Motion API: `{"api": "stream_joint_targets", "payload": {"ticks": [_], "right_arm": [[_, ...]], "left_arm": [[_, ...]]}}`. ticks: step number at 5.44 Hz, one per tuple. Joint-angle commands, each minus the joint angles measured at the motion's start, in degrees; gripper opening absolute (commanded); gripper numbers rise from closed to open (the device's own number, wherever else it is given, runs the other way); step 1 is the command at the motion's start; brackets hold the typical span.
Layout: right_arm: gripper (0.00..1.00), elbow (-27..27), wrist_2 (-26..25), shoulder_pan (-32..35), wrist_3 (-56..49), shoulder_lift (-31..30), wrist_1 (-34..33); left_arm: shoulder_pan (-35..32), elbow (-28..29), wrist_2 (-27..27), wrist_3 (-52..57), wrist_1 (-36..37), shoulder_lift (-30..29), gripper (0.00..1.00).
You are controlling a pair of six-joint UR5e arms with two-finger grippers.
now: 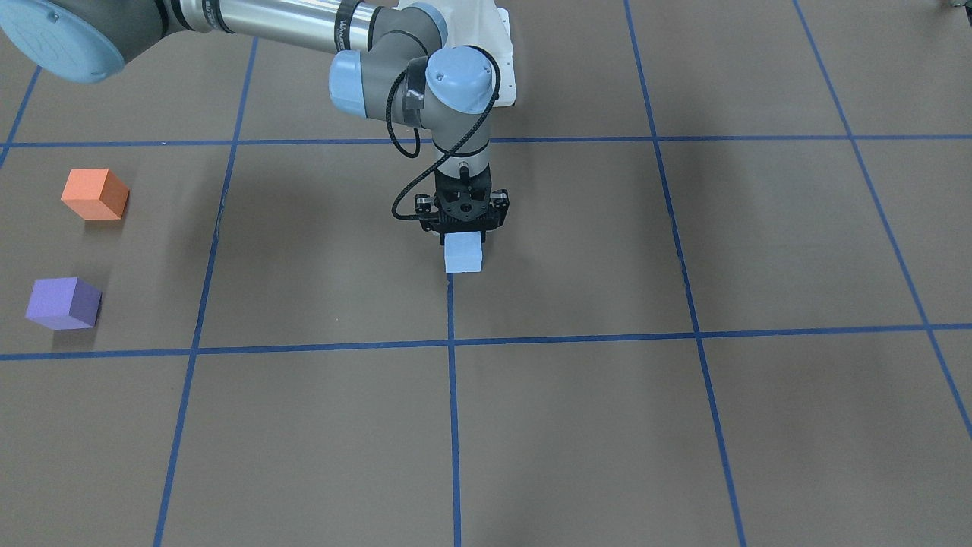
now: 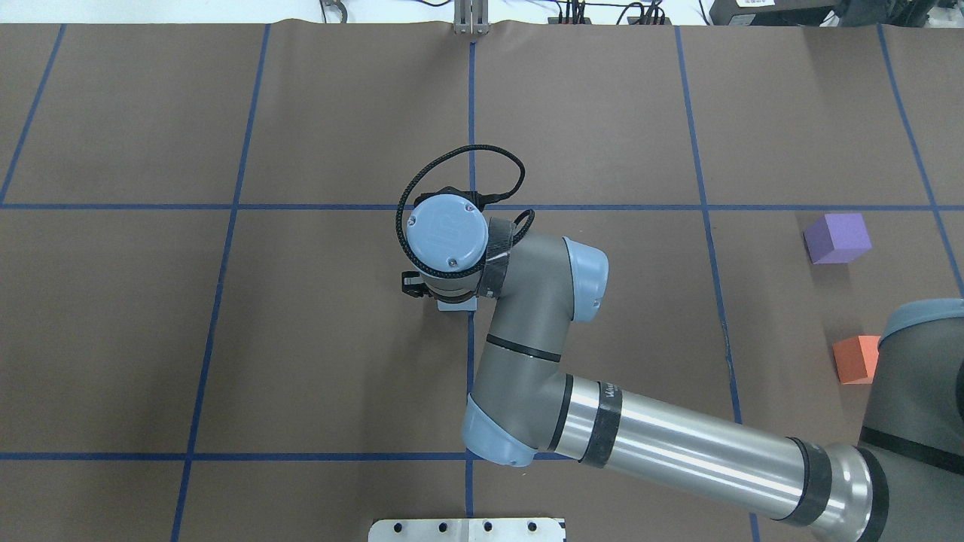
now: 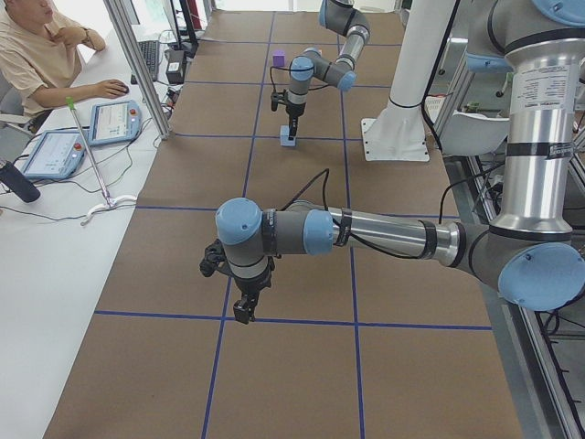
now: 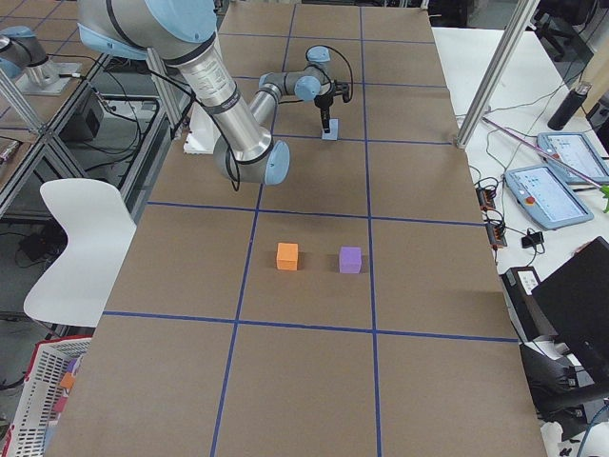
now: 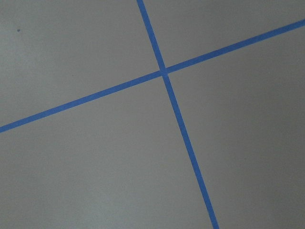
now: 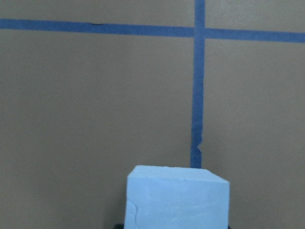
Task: Place blue block between orange and purple blocks
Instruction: 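Grasp the light blue cube with the right gripper and carry it toward the purple cube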
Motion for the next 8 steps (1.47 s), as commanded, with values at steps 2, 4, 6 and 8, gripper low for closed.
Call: {"api": "stream_joint_targets", "payload": {"ticks": [2,4,6,8], "right_arm": [[0.04,19.26,6.15,9.40,-9.07,-14.95,-4.52],[0.10,28.60,10.72,16.70,-17.70,-25.31,-9.31],[0.18,33.64,14.51,24.44,-30.32,-38.41,-8.34],[0.18,32.96,19.15,29.98,-34.78,-53.51,6.94]], "left_arm": [[0.00,-0.02,0.03,0.02,-0.09,0.07,1.00],[0.09,-0.02,-0.06,0.02,-0.09,0.07,1.00],[0.09,-0.10,-0.06,0.02,-0.17,0.07,1.00],[0.09,0.16,-2.15,0.02,-1.40,0.07,1.00]]}}
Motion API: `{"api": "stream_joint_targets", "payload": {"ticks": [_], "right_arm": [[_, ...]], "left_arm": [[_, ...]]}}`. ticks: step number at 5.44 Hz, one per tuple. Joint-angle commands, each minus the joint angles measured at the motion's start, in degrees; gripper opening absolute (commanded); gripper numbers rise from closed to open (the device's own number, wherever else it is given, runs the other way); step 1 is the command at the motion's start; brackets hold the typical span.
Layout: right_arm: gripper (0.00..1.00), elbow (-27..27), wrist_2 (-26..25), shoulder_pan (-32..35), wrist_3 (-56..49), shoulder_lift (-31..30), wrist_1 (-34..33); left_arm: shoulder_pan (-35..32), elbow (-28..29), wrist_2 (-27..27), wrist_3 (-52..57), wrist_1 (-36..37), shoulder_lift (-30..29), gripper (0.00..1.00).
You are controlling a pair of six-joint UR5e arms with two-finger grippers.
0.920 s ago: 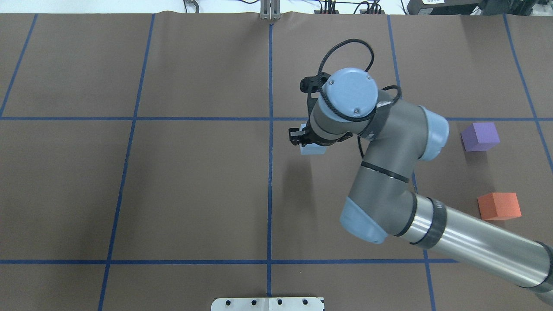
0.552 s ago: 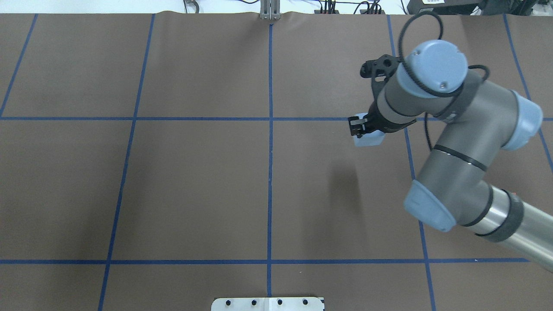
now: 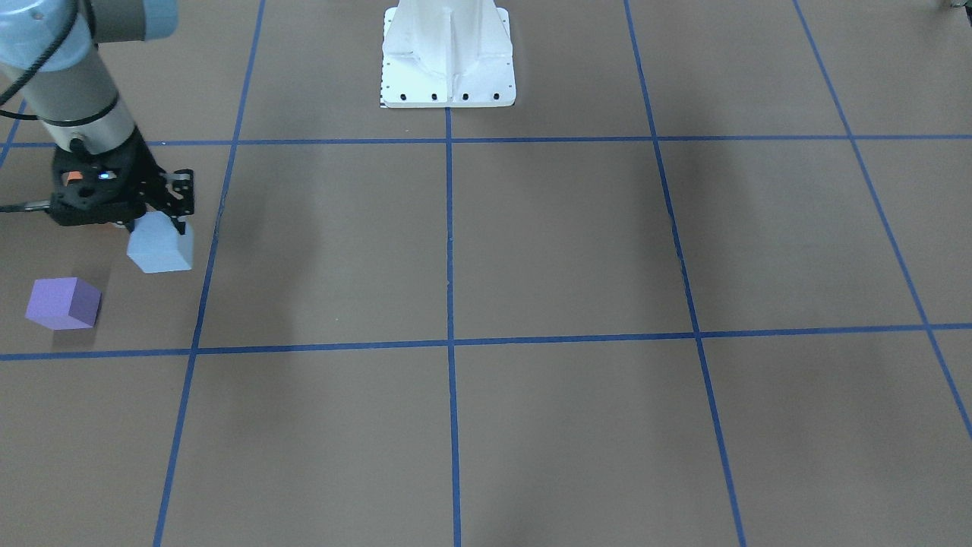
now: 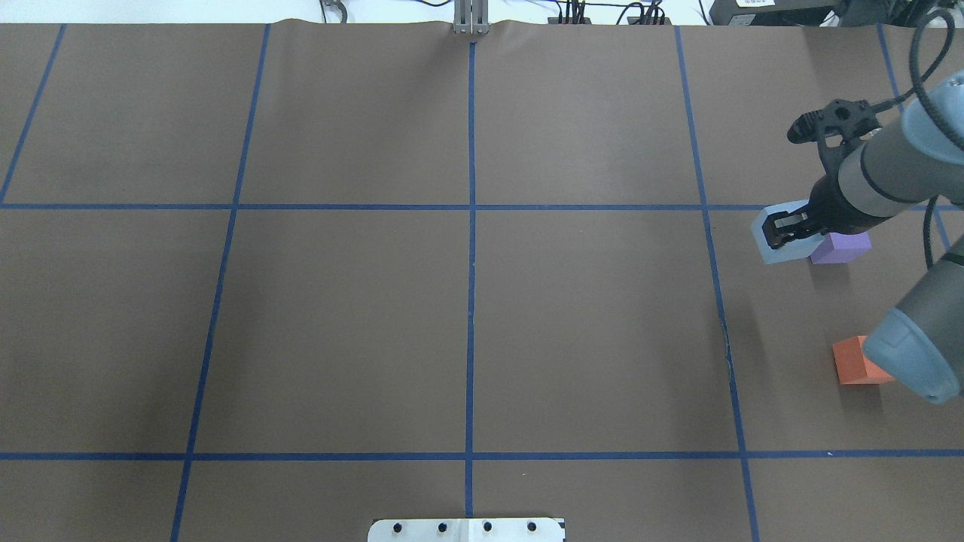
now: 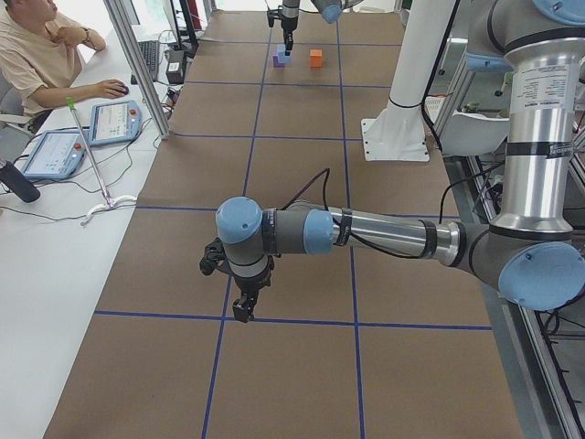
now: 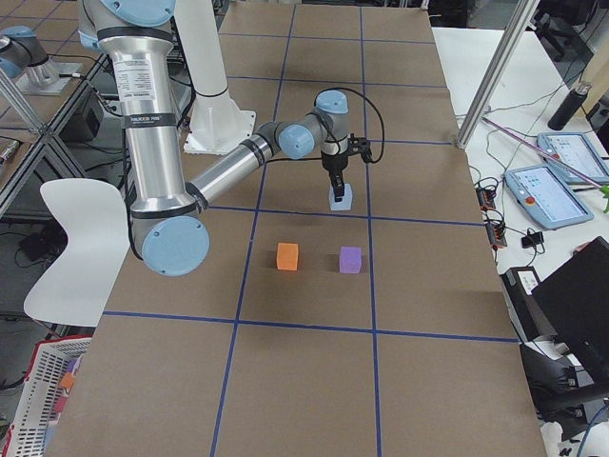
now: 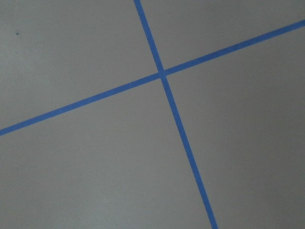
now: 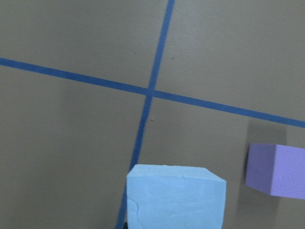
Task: Place blue block between orange and purple blocks
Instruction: 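Lower the light blue cube between the purple and orange cubes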
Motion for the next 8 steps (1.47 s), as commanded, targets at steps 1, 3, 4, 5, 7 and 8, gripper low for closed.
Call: {"api": "stream_joint_targets", "payload": {"ticks": [1,3,4,5,7,8], "right_arm": [[0.19,-3.16,3.80,3.11,-1.05,-10.37,13.24],[0.19,-10.54,3.89,3.12,0.18,-13.21,24.14],[0.20,-11.35,3.81,3.03,2.19,-13.22,24.36],[0.21,-10.66,3.72,3.03,6.56,-12.95,25.15],[0.53,-11.71,3.81,2.24,7.83,-13.13,27.70],[0.98,-11.62,3.63,1.63,7.74,-13.04,27.79]], "left_arm": [[0.09,0.30,-1.15,0.00,-0.31,0.00,1.00],[0.09,0.04,-1.24,0.00,-0.31,0.00,1.00],[0.00,0.04,-1.24,0.00,-0.31,0.00,1.00],[0.09,0.04,-1.24,0.00,-0.31,0.00,1.00],[0.09,0.21,-1.24,0.00,-0.31,0.00,1.00],[0.09,0.21,-1.24,0.00,-0.31,0.00,1.00]]}}
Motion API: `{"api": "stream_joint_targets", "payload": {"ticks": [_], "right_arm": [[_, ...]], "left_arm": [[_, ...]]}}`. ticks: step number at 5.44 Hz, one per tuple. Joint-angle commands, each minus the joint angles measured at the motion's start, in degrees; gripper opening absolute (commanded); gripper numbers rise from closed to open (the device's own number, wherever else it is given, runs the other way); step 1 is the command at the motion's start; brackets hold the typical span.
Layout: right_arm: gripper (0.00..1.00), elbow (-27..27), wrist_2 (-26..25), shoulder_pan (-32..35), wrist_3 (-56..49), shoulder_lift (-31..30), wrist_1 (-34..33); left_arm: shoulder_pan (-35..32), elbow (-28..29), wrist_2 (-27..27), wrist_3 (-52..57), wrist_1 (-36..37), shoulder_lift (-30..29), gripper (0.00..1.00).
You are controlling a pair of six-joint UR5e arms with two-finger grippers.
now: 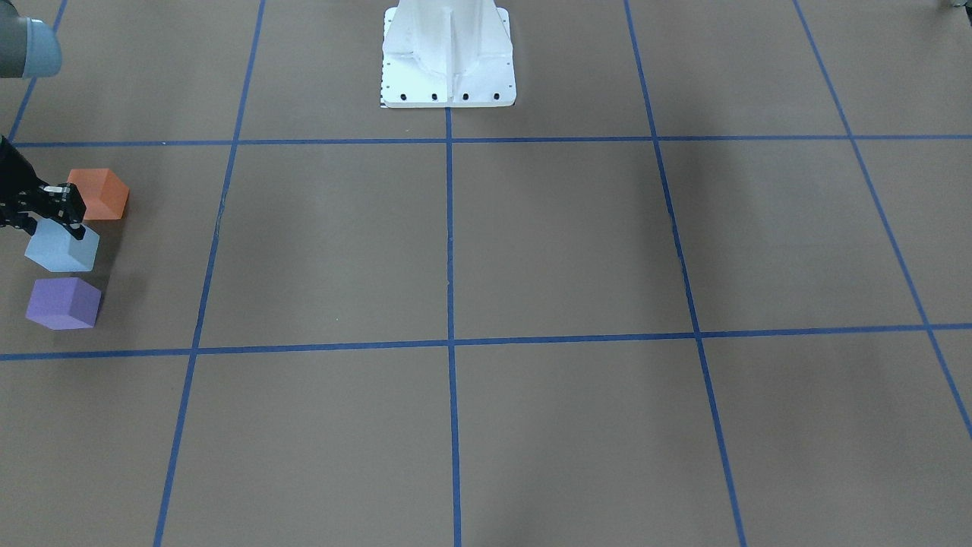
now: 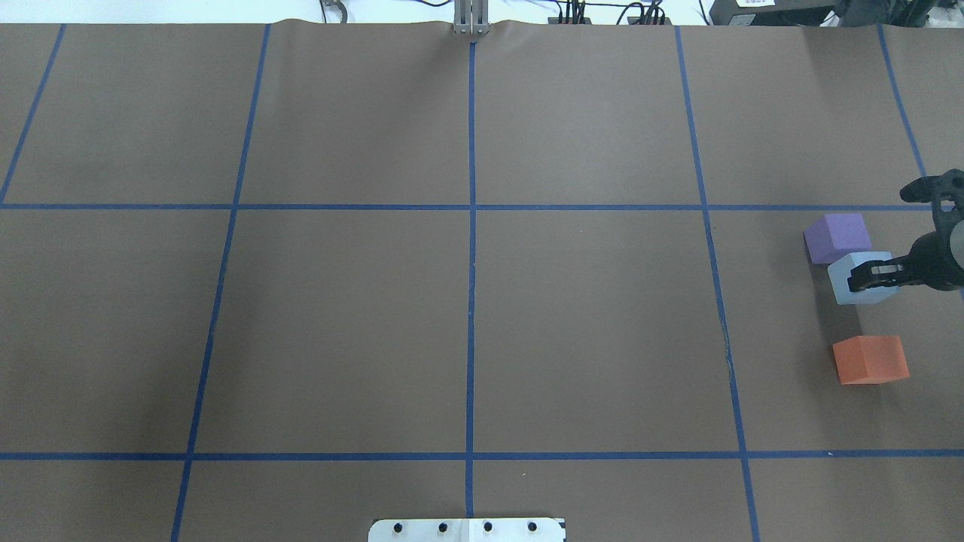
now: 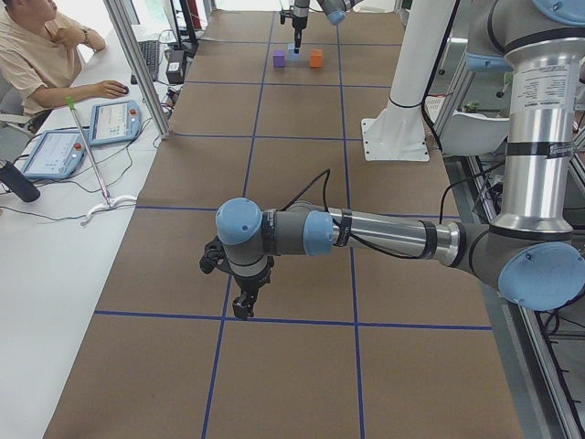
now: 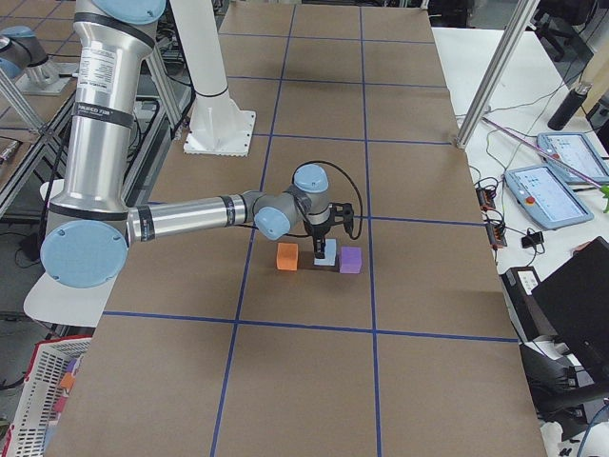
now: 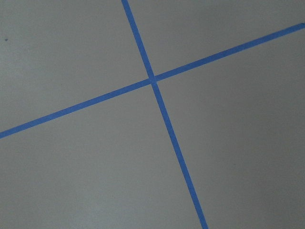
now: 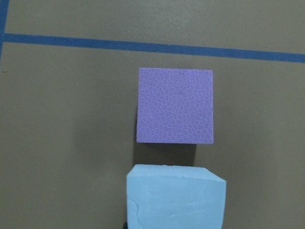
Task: Place blue block between orange and purple blocks
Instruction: 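Lower the light blue cube between the purple and orange cubes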
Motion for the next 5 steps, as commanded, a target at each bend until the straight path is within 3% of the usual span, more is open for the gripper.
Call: {"api": "stream_joint_targets", "payload": {"ticks": [1,4,5], "right_arm": [[0.99,-0.04,-0.03,-0.73,-0.01,0.15,0.24],[1.00,3.10,0.84,0.49,-0.89,0.42,-0.55],[1.00,2.60,6.42,7.81,-3.59,0.25,-0.81]], "left_arm": [[0.00,0.01,0.00,0.00,0.00,0.00,1.00],[0.09,-0.25,0.00,-0.09,0.00,-0.09,1.00],[0.09,0.53,0.09,-0.35,0.17,-0.09,1.00]]}}
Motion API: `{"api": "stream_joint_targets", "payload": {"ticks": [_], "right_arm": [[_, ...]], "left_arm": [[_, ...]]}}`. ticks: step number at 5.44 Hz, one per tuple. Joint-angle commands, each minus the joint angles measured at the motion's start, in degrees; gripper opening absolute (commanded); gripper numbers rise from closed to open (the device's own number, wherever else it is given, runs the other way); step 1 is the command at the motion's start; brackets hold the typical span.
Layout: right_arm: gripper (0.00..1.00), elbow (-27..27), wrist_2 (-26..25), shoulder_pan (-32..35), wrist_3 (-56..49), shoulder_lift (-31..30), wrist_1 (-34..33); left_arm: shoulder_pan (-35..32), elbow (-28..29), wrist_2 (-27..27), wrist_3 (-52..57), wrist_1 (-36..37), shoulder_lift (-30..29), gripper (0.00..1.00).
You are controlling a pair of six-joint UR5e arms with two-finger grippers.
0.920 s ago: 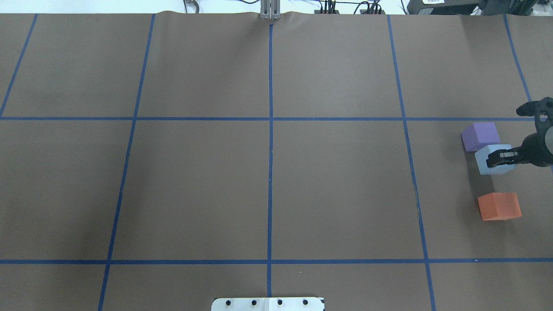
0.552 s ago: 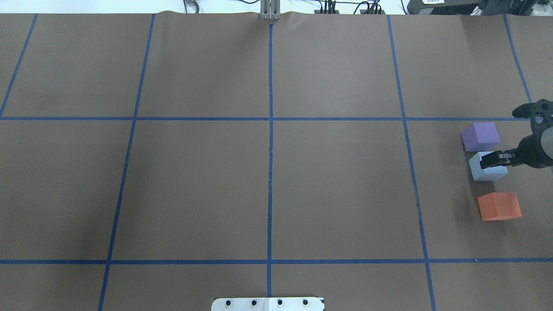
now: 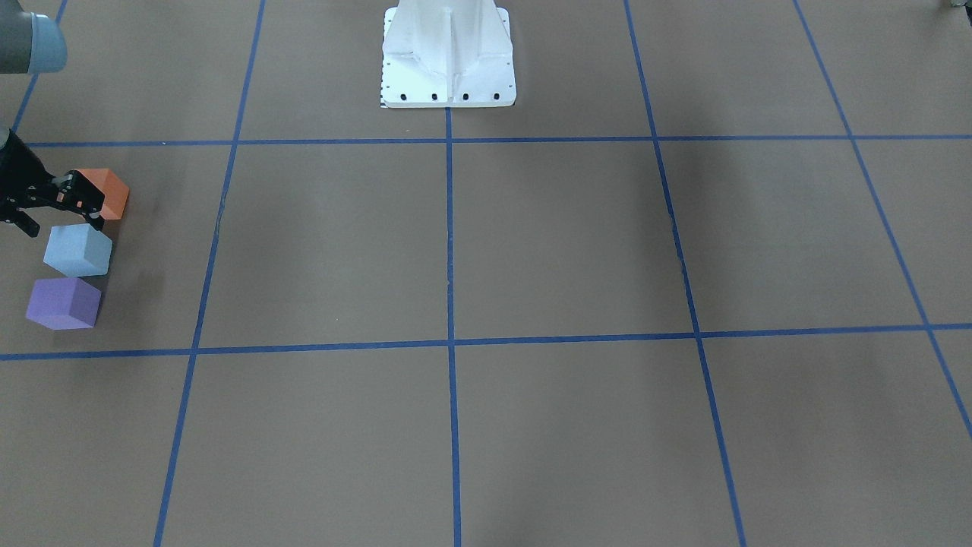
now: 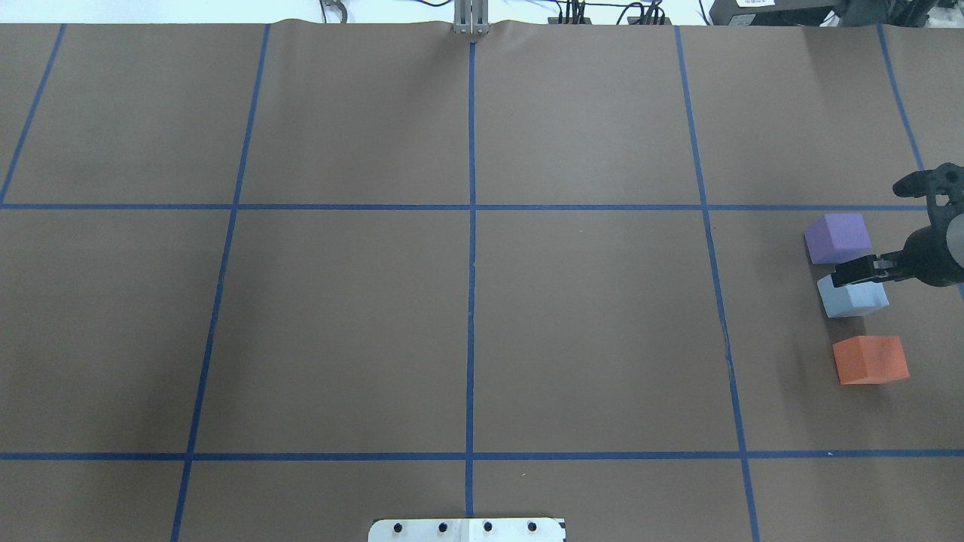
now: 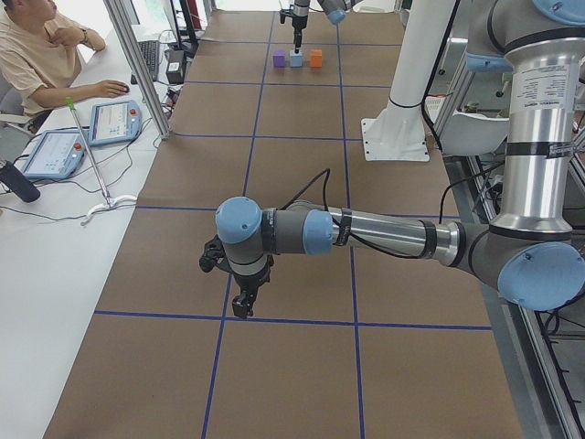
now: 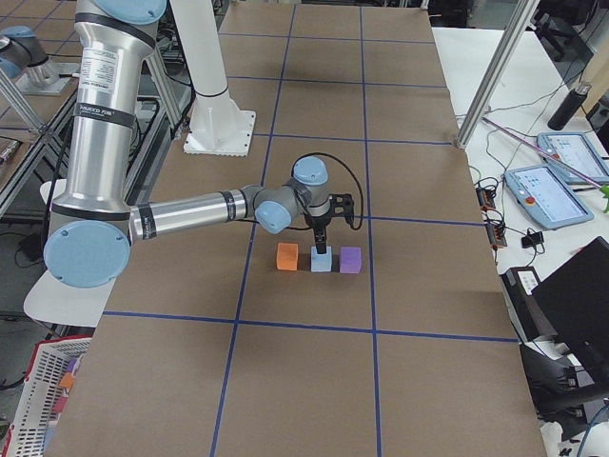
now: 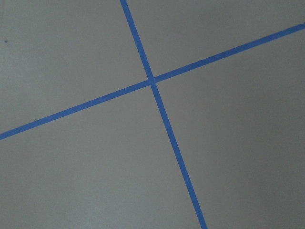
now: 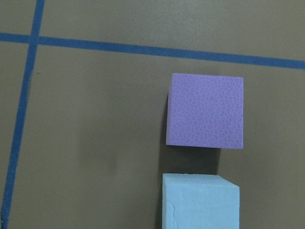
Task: Place blue block between orange and purple blocks
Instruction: 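Open the right gripper and lift it away from the cubes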
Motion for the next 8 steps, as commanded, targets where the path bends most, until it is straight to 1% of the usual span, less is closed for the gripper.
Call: {"api": "stream_joint_targets", "payload": {"ticks": [1,2,3,4,5,6,8], "right_arm": [[1.00,-0.22,8.56,16.20,-17.36,-0.45,-7.35],[1.00,-0.22,9.04,25.80,-39.19,0.25,-21.78],[1.00,-0.31,8.87,33.82,-50.80,1.04,-32.02],[1.00,-0.48,8.96,37.29,-55.10,-1.48,-34.29],[1.00,-1.00,8.96,37.58,-54.97,-2.72,-34.23],[1.00,-3.27,8.79,37.50,-55.14,-2.47,-33.97],[1.00,-3.82,9.05,37.50,-54.96,-2.65,-33.62]], "left_arm": [[-0.07,1.27,-0.38,-0.17,0.81,0.35,1.00],[-0.07,1.28,-0.38,-0.08,0.12,0.61,1.00],[-0.07,1.02,-0.47,-0.08,0.12,0.70,1.00],[-0.15,0.58,-0.21,0.18,0.29,0.70,1.00],[-0.15,0.41,0.32,0.18,0.29,0.70,1.00],[-0.15,0.58,0.32,0.01,0.20,0.70,1.00],[-0.16,0.23,0.06,0.18,0.20,0.70,1.00]]}}
